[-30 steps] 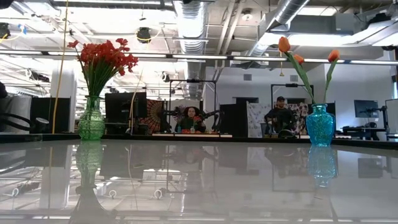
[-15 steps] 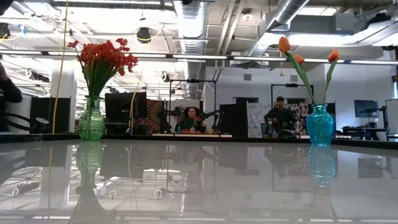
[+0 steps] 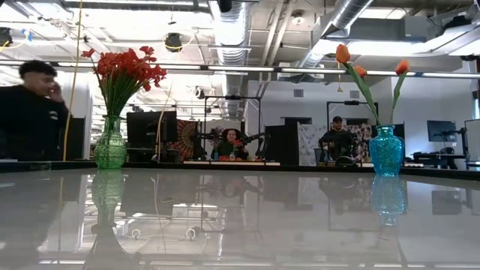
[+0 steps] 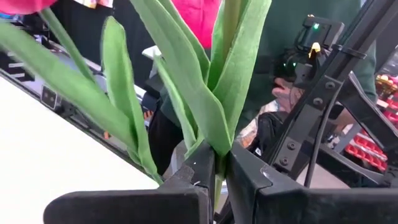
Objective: Sort flowers into vase by color
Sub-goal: Put the pink tulip into the bottom blue vase
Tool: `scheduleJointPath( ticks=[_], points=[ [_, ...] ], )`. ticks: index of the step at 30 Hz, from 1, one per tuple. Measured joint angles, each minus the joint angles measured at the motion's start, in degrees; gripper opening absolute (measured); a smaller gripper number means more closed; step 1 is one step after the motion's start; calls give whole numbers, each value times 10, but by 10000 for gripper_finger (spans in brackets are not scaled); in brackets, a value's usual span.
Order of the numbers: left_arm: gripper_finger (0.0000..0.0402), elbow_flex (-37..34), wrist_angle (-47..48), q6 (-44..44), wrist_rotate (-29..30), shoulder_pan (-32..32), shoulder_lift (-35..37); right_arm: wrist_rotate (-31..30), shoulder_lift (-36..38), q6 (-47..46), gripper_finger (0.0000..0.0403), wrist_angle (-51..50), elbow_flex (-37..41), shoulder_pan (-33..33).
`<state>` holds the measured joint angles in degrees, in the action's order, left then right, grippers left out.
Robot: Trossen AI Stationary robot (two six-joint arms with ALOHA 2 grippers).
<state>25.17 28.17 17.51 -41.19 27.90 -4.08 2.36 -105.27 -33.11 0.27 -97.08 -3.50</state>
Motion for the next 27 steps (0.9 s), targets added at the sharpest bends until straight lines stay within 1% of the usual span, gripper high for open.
scheduleJointPath(
  ticks=[4, 10, 14, 20, 27],
  points=[
    [13, 0, 0, -5, 0, 0, 0, 9, 0, -1, 239, 0, 0, 3],
    [13, 0, 3, -50, 0, 0, 0, 10, 0, -1, 239, 0, 0, 3],
    [13, 0, 34, -50, 10, 0, 0, 16, 0, 0, 239, 0, 0, 3],
    [13, 0, 84, -25, 12, 0, 0, 25, 0, 0, 239, 0, 0, 3],
    [13, 0, 85, 11, 11, 0, 0, 37, 0, 1, 239, 0, 0, 5]
  ],
)
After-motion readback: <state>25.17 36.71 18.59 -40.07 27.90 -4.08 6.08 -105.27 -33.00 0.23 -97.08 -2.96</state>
